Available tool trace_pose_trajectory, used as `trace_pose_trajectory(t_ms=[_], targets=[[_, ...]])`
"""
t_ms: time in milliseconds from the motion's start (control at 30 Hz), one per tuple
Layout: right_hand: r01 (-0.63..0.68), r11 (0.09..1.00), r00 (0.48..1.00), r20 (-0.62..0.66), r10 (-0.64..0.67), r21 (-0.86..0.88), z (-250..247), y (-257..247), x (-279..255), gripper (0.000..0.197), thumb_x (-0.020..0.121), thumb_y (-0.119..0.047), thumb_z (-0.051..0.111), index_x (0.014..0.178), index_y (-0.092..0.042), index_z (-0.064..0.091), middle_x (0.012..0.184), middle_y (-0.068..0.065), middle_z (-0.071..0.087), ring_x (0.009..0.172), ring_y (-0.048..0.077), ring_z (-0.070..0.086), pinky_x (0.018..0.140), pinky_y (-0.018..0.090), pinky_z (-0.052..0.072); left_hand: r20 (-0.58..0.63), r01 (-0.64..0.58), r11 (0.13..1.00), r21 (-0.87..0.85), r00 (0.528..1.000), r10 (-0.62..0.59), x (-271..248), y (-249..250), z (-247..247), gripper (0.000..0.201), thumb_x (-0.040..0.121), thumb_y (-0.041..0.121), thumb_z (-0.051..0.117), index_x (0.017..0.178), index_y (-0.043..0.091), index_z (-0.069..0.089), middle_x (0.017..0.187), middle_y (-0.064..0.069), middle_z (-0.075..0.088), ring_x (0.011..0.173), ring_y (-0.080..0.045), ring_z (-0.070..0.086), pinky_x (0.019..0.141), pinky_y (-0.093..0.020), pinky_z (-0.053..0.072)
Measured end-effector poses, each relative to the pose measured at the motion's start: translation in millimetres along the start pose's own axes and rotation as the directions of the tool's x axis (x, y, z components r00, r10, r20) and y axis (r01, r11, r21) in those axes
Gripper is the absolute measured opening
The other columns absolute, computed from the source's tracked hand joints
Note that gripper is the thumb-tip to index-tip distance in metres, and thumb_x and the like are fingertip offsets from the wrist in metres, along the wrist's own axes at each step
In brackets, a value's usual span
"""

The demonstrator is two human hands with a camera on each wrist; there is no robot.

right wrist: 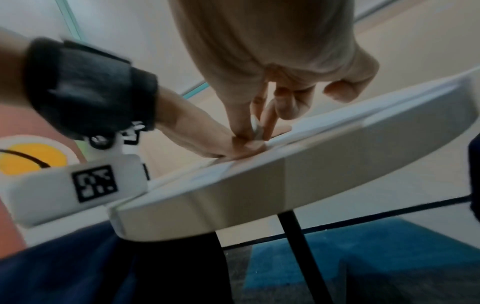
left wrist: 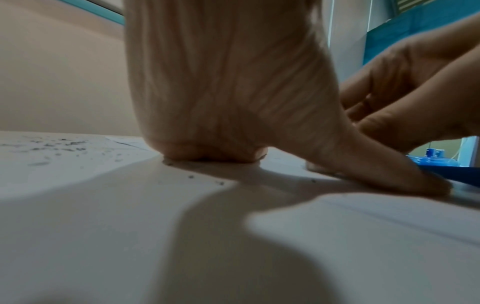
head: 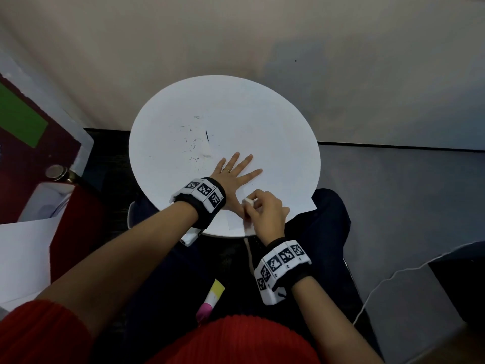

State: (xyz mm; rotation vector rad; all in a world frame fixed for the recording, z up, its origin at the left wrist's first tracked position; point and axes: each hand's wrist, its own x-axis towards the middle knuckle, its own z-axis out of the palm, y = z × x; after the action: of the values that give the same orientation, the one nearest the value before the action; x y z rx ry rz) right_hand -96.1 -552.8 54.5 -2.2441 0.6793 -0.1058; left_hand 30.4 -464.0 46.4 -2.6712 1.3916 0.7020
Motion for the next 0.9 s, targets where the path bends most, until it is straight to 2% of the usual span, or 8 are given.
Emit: trace_pose_trajectory(t_ms=[67, 133, 200, 333, 400, 533, 700, 900], targets=[[-0.011, 1.0, 0.999, -0.036, 0.01, -0.002, -8, 3, 7, 0.007, 0.083, -0.025, 0.061, 0.078, -0.02, 0.063, 0.075, -0.007, 0.059, 0.076, 0.011, 0.053, 0.072, 0.032, 0.019, -0.004, 0.003, 1.0, -0.01, 1.0, -0.003, -1, 0, 1, 0.131, 0.054, 0.087, 0.061, 0.148, 0.042, -0.019, 0.153, 0.004, -0.036, 0.139, -0.026, -0.035, 0.112, -0.05, -0.019], [-0.053, 0.998, 0.989, -0.138, 0.048, -0.037, -19, 14, 17, 0.008, 0.085, -0.024, 0.059, 0.081, -0.019, 0.062, 0.081, -0.004, 0.061, 0.079, 0.015, 0.056, 0.077, 0.033, 0.021, 0.003, 0.001, 1.0, -0.022, 1.0, -0.001, -1, 0, 1, 0.131, 0.053, 0.088, 0.06, 0.148, 0.042, -0.019, 0.152, 0.005, -0.037, 0.139, -0.025, -0.036, 0.112, -0.05, -0.02], [-0.08, 0.994, 0.98, -0.189, 0.066, -0.068, -20, 16, 20, 0.006, 0.086, -0.022, 0.058, 0.083, -0.017, 0.061, 0.086, -0.001, 0.061, 0.08, 0.018, 0.057, 0.075, 0.031, 0.017, 0.009, 0.001, 1.0, -0.024, 1.0, -0.001, -1, 0, 1, 0.131, 0.053, 0.088, 0.06, 0.148, 0.043, -0.018, 0.152, 0.006, -0.037, 0.139, -0.025, -0.036, 0.113, -0.05, -0.019], [0.021, 0.999, 0.999, -0.029, -0.023, -0.04, 1, 3, 0, 0.005, 0.084, -0.023, 0.061, 0.082, -0.018, 0.06, 0.08, -0.007, 0.056, 0.075, 0.01, 0.051, 0.065, 0.031, 0.011, 0.002, 0.004, 1.0, 0.001, 1.0, -0.004, 0, 0, 1, 0.131, 0.054, 0.086, 0.061, 0.148, 0.041, -0.019, 0.153, 0.003, -0.036, 0.14, -0.027, -0.034, 0.114, -0.053, -0.016], [0.004, 0.999, 1.0, -0.029, -0.005, -0.037, -8, 3, 8, 0.006, 0.083, -0.023, 0.061, 0.078, -0.019, 0.061, 0.073, -0.01, 0.056, 0.071, 0.008, 0.05, 0.067, 0.031, 0.013, 0.001, 0.006, 1.0, 0.0, 1.0, -0.006, -1, -1, 1, 0.132, 0.053, 0.087, 0.06, 0.148, 0.042, -0.019, 0.153, 0.004, -0.036, 0.14, -0.027, -0.034, 0.114, -0.052, -0.016], [-0.054, 0.995, 0.989, -0.139, 0.041, -0.089, -22, 10, 33, 0.007, 0.086, -0.021, 0.057, 0.08, -0.018, 0.06, 0.082, 0.0, 0.062, 0.079, 0.019, 0.057, 0.072, 0.033, 0.018, 0.01, 0.0, 1.0, -0.018, 1.0, 0.001, -1, 0, 1, 0.132, 0.052, 0.089, 0.059, 0.147, 0.042, -0.019, 0.152, 0.005, -0.037, 0.139, -0.025, -0.035, 0.113, -0.051, -0.018], [0.069, 0.995, 0.997, 0.033, -0.067, -0.075, 1, -3, 11, 0.008, 0.083, -0.025, 0.059, 0.076, -0.022, 0.059, 0.083, -0.003, 0.062, 0.08, 0.014, 0.056, 0.074, 0.035, 0.024, 0.021, 0.009, 1.0, 0.008, 1.0, -0.009, 0, 1, -2, 0.13, 0.057, 0.081, 0.065, 0.148, 0.041, -0.019, 0.153, 0.002, -0.036, 0.14, -0.029, -0.034, 0.114, -0.054, -0.015], [-0.044, 0.991, 0.993, -0.111, 0.03, -0.127, -30, 17, 25, 0.006, 0.087, -0.022, 0.058, 0.081, -0.019, 0.059, 0.087, -0.001, 0.062, 0.082, 0.019, 0.058, 0.074, 0.033, 0.018, 0.019, 0.007, 0.999, -0.032, 1.0, -0.007, -1, 1, 0, 0.133, 0.051, 0.089, 0.06, 0.148, 0.043, -0.018, 0.152, 0.005, -0.037, 0.139, -0.026, -0.036, 0.113, -0.052, -0.018]])
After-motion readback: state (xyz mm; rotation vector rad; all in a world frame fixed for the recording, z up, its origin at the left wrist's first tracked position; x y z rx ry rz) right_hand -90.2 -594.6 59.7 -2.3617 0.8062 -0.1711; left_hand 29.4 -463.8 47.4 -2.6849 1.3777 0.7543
